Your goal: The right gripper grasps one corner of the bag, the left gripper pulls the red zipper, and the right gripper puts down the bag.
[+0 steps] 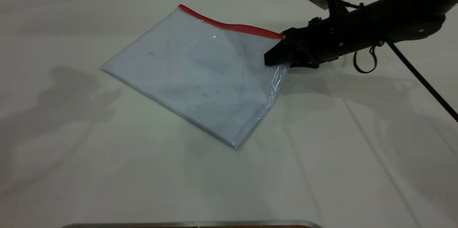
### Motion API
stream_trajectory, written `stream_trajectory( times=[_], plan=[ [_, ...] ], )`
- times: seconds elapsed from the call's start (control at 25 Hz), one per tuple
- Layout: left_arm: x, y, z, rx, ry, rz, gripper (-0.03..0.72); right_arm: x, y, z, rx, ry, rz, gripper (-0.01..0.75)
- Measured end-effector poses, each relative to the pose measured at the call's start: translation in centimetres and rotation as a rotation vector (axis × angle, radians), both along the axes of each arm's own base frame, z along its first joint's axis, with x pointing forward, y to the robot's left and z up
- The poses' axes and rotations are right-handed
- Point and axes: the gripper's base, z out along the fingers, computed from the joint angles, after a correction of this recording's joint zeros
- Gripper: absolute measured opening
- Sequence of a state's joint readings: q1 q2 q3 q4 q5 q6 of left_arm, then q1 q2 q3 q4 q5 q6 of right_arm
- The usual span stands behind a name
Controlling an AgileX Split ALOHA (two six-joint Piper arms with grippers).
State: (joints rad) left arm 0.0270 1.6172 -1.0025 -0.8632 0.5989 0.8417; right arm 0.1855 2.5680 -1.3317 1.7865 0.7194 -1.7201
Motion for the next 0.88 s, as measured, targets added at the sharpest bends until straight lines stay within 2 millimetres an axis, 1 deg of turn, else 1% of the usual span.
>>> stream_trajectory(
  times=[0.08, 0.12, 0.2, 0.32, 0.4, 0.48, 0.56, 0.6, 0.68, 0.72, 0.8, 0.84, 0.88],
  plan=[
    [0.0, 0.0, 0.0, 0.000, -0.001, 0.000, 0.517, -0.1, 0.2, 0.2, 0.026, 0.002, 0.010, 0.072],
    [0.0, 0.0, 0.0, 0.000, -0.001, 0.000, 0.517, -0.2, 0.4, 0.3, 0.047, 0.002, 0.023, 0.041],
    [0.1, 0.0, 0.0, 0.002, -0.004, 0.005, 0.517, -0.7, 0.8, 0.6, 0.089, 0.002, 0.091, 0.035],
    [0.6, -0.3, -0.9, -0.006, 0.005, 0.009, 0.517, -2.2, 2.1, 1.2, 0.109, 0.041, 0.286, 0.035],
    [1.5, -1.1, -2.1, -0.013, 0.020, -0.018, 0.517, -3.4, 2.2, 1.6, 0.025, 0.093, 0.433, 0.035],
    [2.4, -2.3, -3.1, -0.018, 0.023, -0.070, 0.517, -3.9, 1.6, 2.4, -0.086, 0.135, 0.521, 0.035],
    [3.6, -3.6, -4.4, -0.022, 0.026, -0.122, 0.518, -3.4, 0.4, 3.6, -0.208, 0.118, 0.554, 0.035],
    [4.2, -4.4, -4.8, -0.021, 0.017, -0.152, 0.517, -2.7, 0.0, 4.6, -0.249, 0.086, 0.539, 0.035],
    [5.6, -6.0, -6.2, -0.021, 0.014, -0.209, 0.517, -1.2, -0.1, 6.7, -0.298, -0.014, 0.486, 0.035],
    [6.3, -6.6, -7.1, -0.025, 0.019, -0.236, 0.517, -0.5, 0.2, 7.6, -0.302, -0.060, 0.465, 0.035],
    [7.6, -8.1, -8.1, -0.051, 0.023, -0.307, 0.517, 0.5, 1.1, 9.2, -0.289, -0.132, 0.425, 0.035],
    [8.1, -8.6, -8.9, -0.072, 0.041, -0.343, 0.517, 0.8, 1.7, 9.6, -0.272, -0.154, 0.408, 0.035],
    [8.8, -9.2, -9.2, -0.094, 0.038, -0.381, 0.517, 1.1, 2.2, 9.9, -0.258, -0.172, 0.392, 0.035]
  ],
)
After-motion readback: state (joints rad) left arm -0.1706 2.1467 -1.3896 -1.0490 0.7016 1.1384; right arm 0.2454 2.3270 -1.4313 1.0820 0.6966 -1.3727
